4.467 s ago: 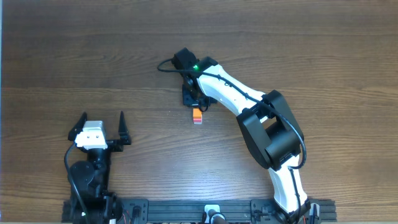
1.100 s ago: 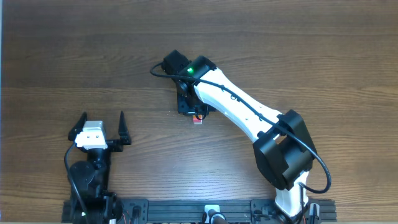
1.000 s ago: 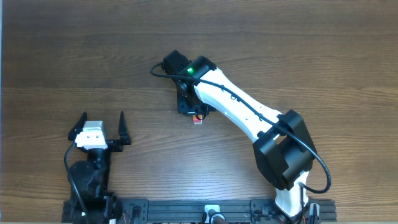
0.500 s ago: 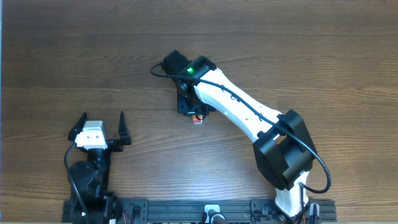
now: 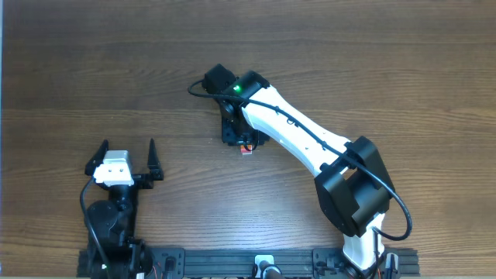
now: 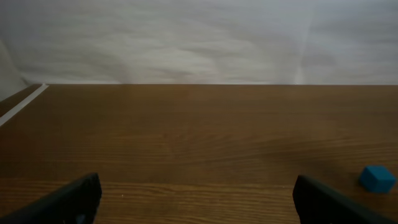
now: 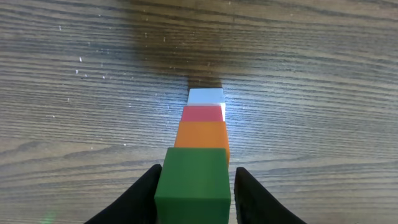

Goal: Stack Cubes

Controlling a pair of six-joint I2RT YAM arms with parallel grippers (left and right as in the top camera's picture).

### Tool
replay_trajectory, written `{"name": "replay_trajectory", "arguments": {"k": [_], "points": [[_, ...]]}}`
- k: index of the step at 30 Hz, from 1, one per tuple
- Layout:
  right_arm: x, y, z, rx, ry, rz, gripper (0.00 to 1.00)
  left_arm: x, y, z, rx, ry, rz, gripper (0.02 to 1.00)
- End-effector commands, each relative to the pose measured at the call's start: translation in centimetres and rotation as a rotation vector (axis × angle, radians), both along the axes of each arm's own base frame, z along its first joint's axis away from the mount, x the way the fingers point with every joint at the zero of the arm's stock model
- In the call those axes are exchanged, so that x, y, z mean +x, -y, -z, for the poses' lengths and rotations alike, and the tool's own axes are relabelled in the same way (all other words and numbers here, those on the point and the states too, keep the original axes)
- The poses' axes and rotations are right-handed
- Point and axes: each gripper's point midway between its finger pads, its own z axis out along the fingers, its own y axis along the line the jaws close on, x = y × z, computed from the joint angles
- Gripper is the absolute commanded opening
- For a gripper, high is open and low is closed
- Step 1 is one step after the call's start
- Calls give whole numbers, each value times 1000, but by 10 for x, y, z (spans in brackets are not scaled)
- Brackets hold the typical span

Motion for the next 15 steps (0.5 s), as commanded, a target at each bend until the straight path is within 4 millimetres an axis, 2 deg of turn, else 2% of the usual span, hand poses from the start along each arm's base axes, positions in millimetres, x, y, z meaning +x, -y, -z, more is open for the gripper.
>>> {"name": "replay_trajectory", "arguments": {"k": [1, 3, 7, 10, 15], "points": [[0, 3, -3, 3, 1, 12, 437, 0, 2, 0, 13, 6, 11, 1000], [0, 3, -3, 3, 1, 12, 472, 0, 2, 0, 13, 6, 10, 1000], [0, 3, -3, 3, 2, 12, 698, 0, 2, 0, 13, 6, 10, 1000], [0, 3, -5, 5, 3, 13, 783, 0, 2, 0, 13, 6, 10, 1000], [6, 7, -26, -2, 23, -1, 912, 0, 2, 0, 13, 6, 10, 998]]}}
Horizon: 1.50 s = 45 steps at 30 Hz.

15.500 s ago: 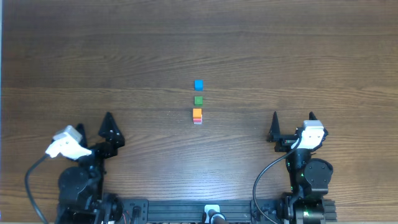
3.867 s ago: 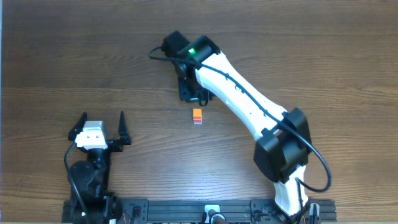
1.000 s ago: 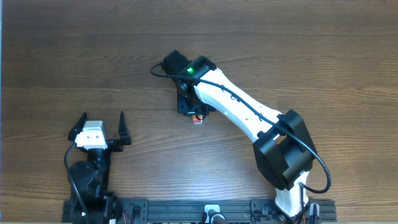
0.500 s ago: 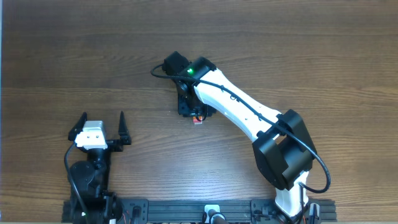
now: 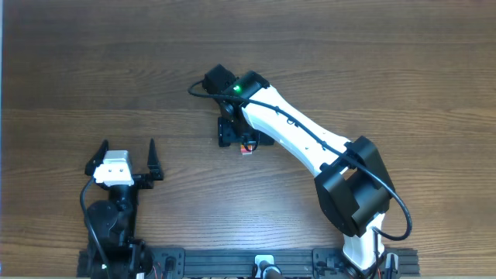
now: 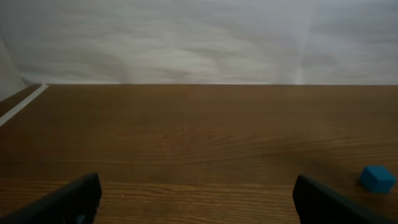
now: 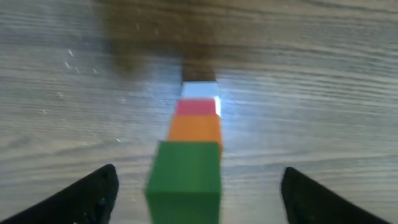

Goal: Stack Cubes

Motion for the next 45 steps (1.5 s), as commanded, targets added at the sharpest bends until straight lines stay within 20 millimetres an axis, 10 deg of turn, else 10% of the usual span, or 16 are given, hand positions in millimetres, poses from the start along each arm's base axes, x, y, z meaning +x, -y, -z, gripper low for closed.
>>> {"name": "replay_trajectory", "arguments": {"k": [1, 11, 24, 45], "points": [[12, 3, -37, 8, 49, -3, 978, 0, 2, 0, 13, 6, 11, 1000], [50, 11, -106, 84, 166, -6, 993, 0, 2, 0, 13, 6, 10, 1000], [106, 10, -22, 44, 119, -52, 993, 0, 2, 0, 13, 6, 10, 1000], [121, -2, 58, -39, 95, -90, 950, 0, 2, 0, 13, 6, 10, 1000]]}}
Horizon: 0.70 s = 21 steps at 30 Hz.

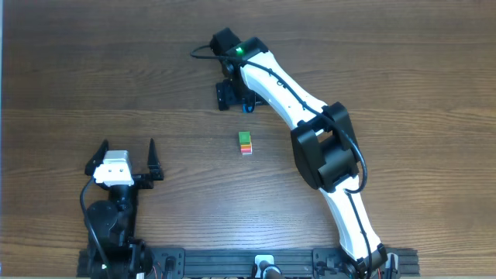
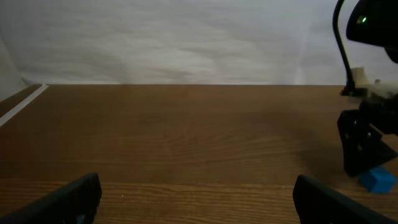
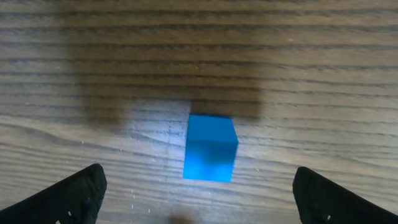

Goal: Stack Cubes

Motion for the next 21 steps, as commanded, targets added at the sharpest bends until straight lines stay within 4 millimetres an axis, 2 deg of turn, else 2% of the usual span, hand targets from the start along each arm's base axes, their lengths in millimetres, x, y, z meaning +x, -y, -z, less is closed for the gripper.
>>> {"name": "replay_trajectory", "arguments": {"k": [1, 5, 12, 16, 21], "points": [[2, 1, 16, -34, -9, -4, 945, 0, 2, 0, 13, 6, 10, 1000], [0, 3, 25, -46, -26, -2, 915, 0, 2, 0, 13, 6, 10, 1000], [1, 7, 25, -55, -27, 3, 774, 0, 2, 0, 14, 6, 11, 1000], [0, 8, 25, -56, -30, 14, 608, 0, 2, 0, 13, 6, 11, 1000], [1, 8, 25, -55, -30, 25, 454, 0, 2, 0, 13, 6, 10, 1000]]}}
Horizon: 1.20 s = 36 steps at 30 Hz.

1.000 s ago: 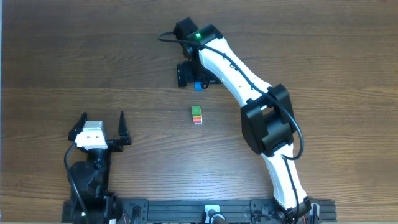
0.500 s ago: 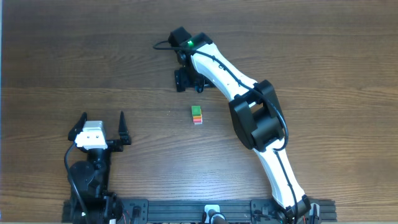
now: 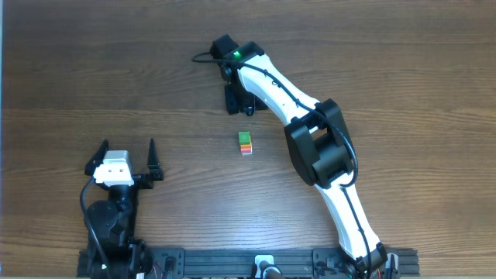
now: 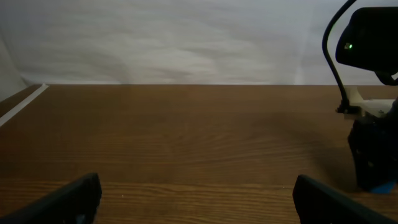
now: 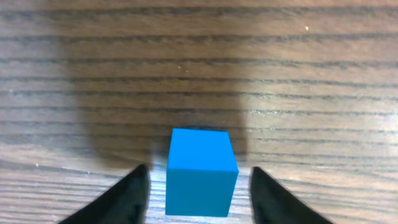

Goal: Stack Cubes

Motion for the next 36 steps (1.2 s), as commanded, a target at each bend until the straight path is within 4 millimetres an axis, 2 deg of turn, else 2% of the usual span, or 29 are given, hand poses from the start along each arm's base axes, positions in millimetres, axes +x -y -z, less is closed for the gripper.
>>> {"name": "replay_trajectory", "arguments": {"k": [1, 5, 13, 18, 21, 24, 27, 36], "points": [[5, 3, 1, -11, 12, 15, 446, 0, 2, 0, 13, 6, 10, 1000], [6, 4, 1, -9, 13, 36, 323, 0, 2, 0, 13, 6, 10, 1000], [6, 4, 1, -9, 13, 37, 165, 0, 2, 0, 13, 6, 10, 1000], [7, 1, -4, 14, 10, 46, 20, 0, 2, 0, 13, 6, 10, 1000], [12, -3, -14, 34, 31, 46, 12, 0, 2, 0, 13, 6, 11, 1000], [16, -5, -29, 46, 49, 47, 12, 0, 2, 0, 13, 6, 10, 1000], [15, -4, -54, 48, 55, 47, 9, 0, 2, 0, 13, 6, 10, 1000], [0, 10, -144, 78, 139, 49, 12, 0, 2, 0, 13, 6, 10, 1000]]}}
